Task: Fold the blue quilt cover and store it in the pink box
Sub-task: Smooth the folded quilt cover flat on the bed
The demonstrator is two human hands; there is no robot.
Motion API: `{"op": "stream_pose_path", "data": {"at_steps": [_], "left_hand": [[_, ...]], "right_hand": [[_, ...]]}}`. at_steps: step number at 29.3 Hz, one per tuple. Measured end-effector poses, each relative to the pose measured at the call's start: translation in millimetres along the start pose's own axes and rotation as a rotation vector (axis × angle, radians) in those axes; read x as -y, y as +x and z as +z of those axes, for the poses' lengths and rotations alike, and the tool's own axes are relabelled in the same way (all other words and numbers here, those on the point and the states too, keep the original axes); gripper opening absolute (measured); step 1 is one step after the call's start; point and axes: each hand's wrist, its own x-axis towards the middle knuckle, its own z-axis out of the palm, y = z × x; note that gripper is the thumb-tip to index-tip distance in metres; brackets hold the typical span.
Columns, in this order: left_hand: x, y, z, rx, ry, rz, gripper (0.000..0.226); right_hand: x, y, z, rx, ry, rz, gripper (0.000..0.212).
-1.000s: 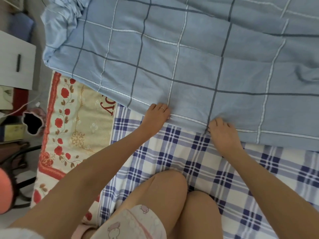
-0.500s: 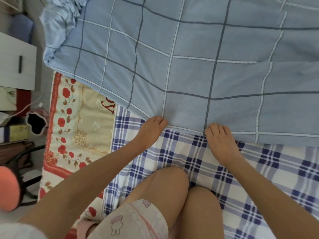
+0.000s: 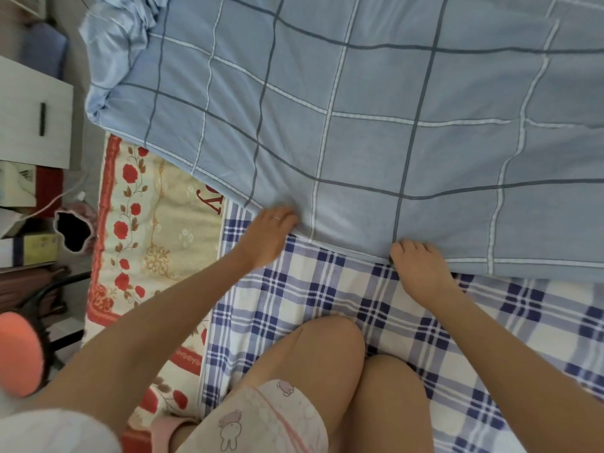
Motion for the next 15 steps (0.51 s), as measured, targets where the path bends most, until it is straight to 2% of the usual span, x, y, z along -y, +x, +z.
{"op": "stream_pose_path", "data": {"at_steps": [2, 4, 8, 12, 15], "left_hand": [[30.7, -2.2, -5.3, 0.027, 0.080, -0.162, 0.042], [59.9, -0.9, -12.1, 0.073, 0.164, -0.233, 0.041], [89.3, 16.6, -34.7, 0.231, 0.225, -0.230, 0.022], [101.3, 20.2, -43.1, 0.333, 0.250, -0.200, 0.025], [100.7, 17.3, -42.9, 0.327, 0.231, -0.229, 0.020]], "right_hand": [[6.4, 3.7, -2.0, 0.098, -0.018, 0.043, 0.040], [10.4, 9.2, -4.2, 0.227, -0.063, 0.105, 0.034], [9.3, 18.9, -5.9, 0.291, -0.064, 0.145, 0.013], [6.0, 30.3, -15.9, 0.433, -0.072, 0.126, 0.014], [4.2, 35.8, -19.1, 0.521, -0.053, 0.122, 0.007]]}}
